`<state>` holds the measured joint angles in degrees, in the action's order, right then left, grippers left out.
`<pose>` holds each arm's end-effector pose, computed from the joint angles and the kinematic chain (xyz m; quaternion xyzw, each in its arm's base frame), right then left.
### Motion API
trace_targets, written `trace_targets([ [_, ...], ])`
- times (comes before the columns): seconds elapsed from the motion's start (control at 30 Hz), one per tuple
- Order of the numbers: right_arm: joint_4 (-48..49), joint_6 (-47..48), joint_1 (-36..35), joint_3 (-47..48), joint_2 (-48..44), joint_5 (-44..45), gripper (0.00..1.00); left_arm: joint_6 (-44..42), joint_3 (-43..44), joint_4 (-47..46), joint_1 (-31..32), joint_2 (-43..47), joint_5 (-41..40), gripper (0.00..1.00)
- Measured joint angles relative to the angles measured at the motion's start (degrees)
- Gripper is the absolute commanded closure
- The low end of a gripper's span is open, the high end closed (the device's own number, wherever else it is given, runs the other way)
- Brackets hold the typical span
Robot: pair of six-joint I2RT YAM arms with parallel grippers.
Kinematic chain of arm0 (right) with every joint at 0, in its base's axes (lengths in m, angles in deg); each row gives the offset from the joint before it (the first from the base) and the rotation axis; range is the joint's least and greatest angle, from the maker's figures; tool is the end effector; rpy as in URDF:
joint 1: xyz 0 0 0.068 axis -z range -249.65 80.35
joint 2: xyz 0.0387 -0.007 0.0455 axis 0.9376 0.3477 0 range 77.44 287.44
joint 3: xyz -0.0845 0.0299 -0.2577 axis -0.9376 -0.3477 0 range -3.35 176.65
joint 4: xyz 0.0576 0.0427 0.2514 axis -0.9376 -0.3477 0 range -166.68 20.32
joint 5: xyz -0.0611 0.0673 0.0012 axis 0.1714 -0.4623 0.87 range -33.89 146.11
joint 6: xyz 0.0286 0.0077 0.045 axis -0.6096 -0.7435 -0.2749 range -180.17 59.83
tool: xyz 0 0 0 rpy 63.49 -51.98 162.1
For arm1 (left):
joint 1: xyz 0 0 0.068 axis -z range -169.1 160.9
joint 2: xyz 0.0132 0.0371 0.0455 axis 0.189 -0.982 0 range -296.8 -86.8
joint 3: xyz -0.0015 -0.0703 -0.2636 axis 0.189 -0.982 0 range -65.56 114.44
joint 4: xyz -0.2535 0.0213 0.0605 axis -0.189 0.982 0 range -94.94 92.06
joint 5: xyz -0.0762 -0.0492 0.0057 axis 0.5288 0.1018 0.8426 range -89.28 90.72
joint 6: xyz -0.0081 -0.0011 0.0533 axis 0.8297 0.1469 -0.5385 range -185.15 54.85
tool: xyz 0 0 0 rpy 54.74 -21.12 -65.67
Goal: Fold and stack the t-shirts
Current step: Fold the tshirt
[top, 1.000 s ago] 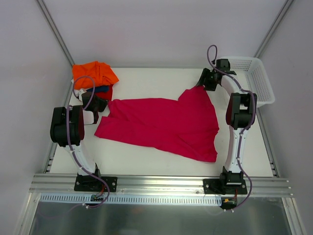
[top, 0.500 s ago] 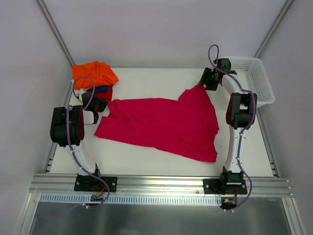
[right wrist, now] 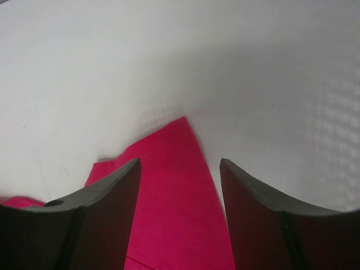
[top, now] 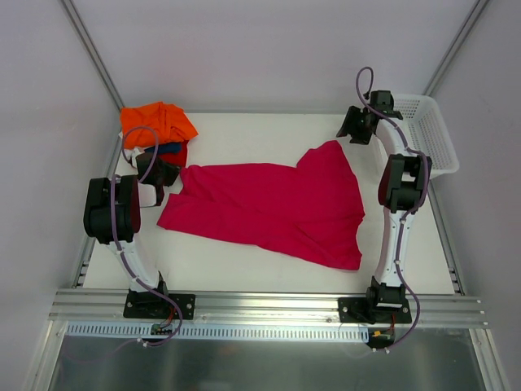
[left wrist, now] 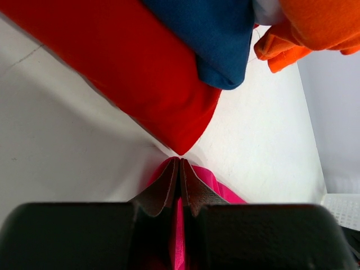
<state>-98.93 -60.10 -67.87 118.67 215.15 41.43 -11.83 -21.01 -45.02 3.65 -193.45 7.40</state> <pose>0.5441 -0.0080 0.2061 -0.0353 0.9168 0.1119 0.3818 0.3623 0.0420 0.1370 -0.3892 0.7312 -0.2628 0.4947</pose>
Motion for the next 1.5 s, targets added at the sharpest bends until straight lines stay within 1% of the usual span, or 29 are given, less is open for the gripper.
trace_targets([
  [0.23,0.9,-3.3,0.0,-0.6,0.3,-3.1,0.38,0.0,0.0,0.0,0.0,0.0,0.4,1.0],
  [0.47,6.6,-7.0,-0.3,-8.6,-0.3,-6.6,0.38,0.0,0.0,0.0,0.0,0.0,0.4,1.0],
  [0.7,7.6,-7.9,0.0,-12.2,-2.6,-5.4,0.38,0.1,0.0,-0.1,0.0,0.0,0.7,1.0],
  [0.73,7.6,-7.9,0.0,-12.2,-2.6,-5.3,0.4,0.1,0.0,-0.1,0.0,0.0,0.7,1.0],
  [0.77,7.6,-7.9,0.0,-12.2,-2.6,-5.2,0.43,0.1,0.0,-0.1,0.0,0.0,0.7,1.0],
  [0.83,7.6,-7.8,0.0,-12.3,-2.6,-5.1,0.58,0.1,0.0,-0.1,0.0,0.0,0.7,1.0],
  [0.87,7.6,-7.6,0.0,-12.4,-2.6,-5.1,0.65,0.1,0.0,-0.1,0.0,0.0,0.7,1.0],
  [0.9,7.6,-7.6,-0.1,-12.4,-2.6,-5.1,0.79,0.1,0.0,-0.1,0.0,0.0,0.7,1.0],
  [0.97,7.8,-7.5,-0.2,-12.5,-2.6,-5.1,0.86,0.1,0.0,-0.1,0.0,0.0,0.7,1.0],
  [1.0,8.0,-7.6,-0.2,-12.7,-2.6,-5.2,0.91,0.1,0.0,-0.1,0.0,0.0,0.7,1.0],
  [1.1,9.1,-7.5,-0.3,-13.3,-2.6,-5.3,1.0,0.1,0.0,-0.1,0.0,0.0,0.7,1.0],
  [1.2,10.1,-7.5,-0.4,-13.9,-2.7,-5.3,1.0,0.1,0.0,-0.1,0.0,0.0,0.7,1.0],
  [1.23,10.4,-7.5,-0.4,-14.1,-2.7,-5.3,0.96,0.1,0.0,-0.1,0.0,0.0,0.7,1.0],
  [1.27,10.5,-7.6,-0.4,-14.1,-2.8,-5.3,0.82,0.1,0.0,-0.1,0.0,0.0,0.7,1.0],
  [1.33,10.7,-7.6,-0.4,-14.2,-2.8,-5.3,0.71,0.1,0.0,-0.1,0.0,0.0,0.7,1.0],
  [1.37,10.6,-7.6,-0.4,-14.3,-2.9,-5.3,0.64,0.1,0.0,-0.1,0.0,0.0,0.7,1.0],
  [1.43,10.5,-7.5,-0.4,-14.2,-2.9,-5.1,0.61,0.1,0.0,-0.1,0.0,0.0,0.8,1.0],
  [1.5,9.6,-7.4,-0.4,-13.6,-2.9,-4.9,0.61,0.1,0.0,-0.1,0.0,0.0,0.8,1.0],
])
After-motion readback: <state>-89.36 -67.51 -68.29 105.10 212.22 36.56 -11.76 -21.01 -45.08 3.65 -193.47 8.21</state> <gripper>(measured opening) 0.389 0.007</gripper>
